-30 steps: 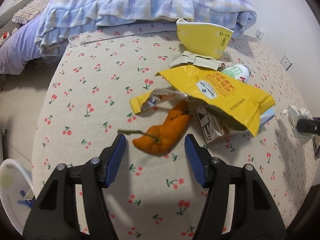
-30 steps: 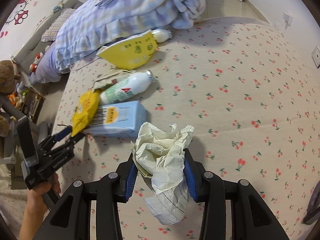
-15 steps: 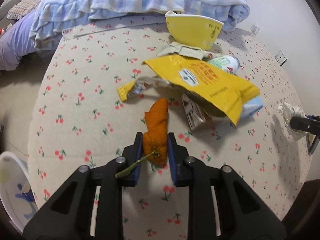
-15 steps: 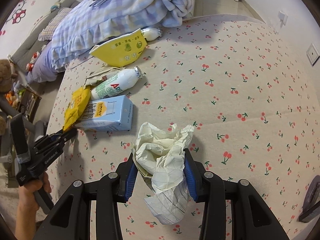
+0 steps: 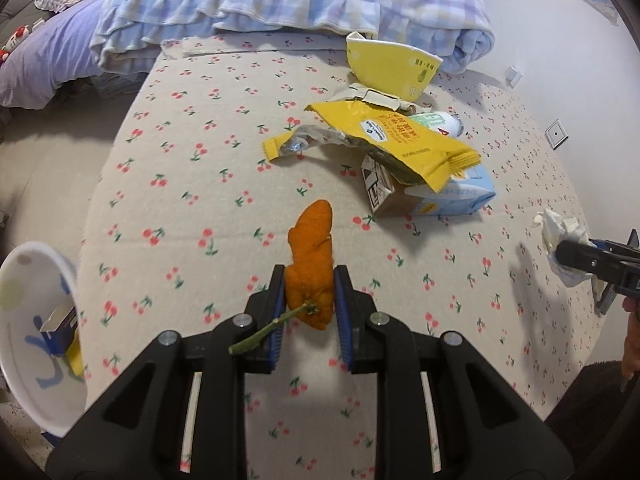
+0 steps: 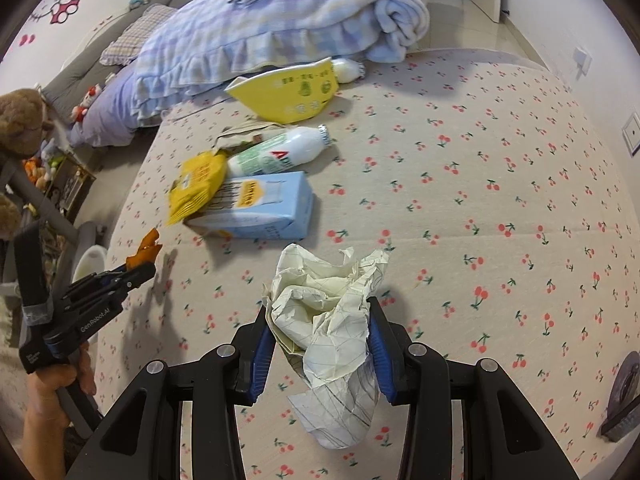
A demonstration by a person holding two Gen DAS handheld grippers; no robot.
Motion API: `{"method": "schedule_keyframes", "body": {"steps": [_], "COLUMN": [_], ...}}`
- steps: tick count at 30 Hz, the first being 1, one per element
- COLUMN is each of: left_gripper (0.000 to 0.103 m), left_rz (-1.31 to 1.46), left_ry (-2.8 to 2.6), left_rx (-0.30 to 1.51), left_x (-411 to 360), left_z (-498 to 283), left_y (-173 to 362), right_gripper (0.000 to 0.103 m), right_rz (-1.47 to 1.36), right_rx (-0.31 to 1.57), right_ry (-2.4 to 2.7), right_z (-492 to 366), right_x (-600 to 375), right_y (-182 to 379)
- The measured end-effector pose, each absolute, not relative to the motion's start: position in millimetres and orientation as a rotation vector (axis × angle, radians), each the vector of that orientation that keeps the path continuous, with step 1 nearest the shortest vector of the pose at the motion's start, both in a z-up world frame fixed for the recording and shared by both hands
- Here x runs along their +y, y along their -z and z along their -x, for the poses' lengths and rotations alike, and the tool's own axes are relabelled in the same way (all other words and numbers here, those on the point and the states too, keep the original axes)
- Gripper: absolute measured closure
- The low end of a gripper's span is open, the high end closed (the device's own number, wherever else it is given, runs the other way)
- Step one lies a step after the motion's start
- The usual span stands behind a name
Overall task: Collect trash
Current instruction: 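Drop the orange peel into the wastebasket with the left tool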
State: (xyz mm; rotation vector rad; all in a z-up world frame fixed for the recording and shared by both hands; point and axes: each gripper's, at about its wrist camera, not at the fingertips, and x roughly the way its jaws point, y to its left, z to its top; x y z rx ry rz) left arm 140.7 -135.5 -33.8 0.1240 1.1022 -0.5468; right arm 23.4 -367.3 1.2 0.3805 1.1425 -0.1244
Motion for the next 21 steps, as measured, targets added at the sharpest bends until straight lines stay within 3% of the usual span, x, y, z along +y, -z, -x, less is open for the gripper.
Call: {"method": "schedule_keyframes", "body": {"steps": [21], "left_gripper": [0.078], "left_rz": [-0.039], "left_ry": [0.435], "left_rx": [1.081], "left_x": [-49.8], "left_z": [-116.2], "left_y": [19.4], "right_gripper": [0.059], "right_rz": [-0.322], "right_rx": [1.130], "right_ry": [0.045], "right_z": [-38.8], "right_x": [-298.1], "right_y": [-6.6]}}
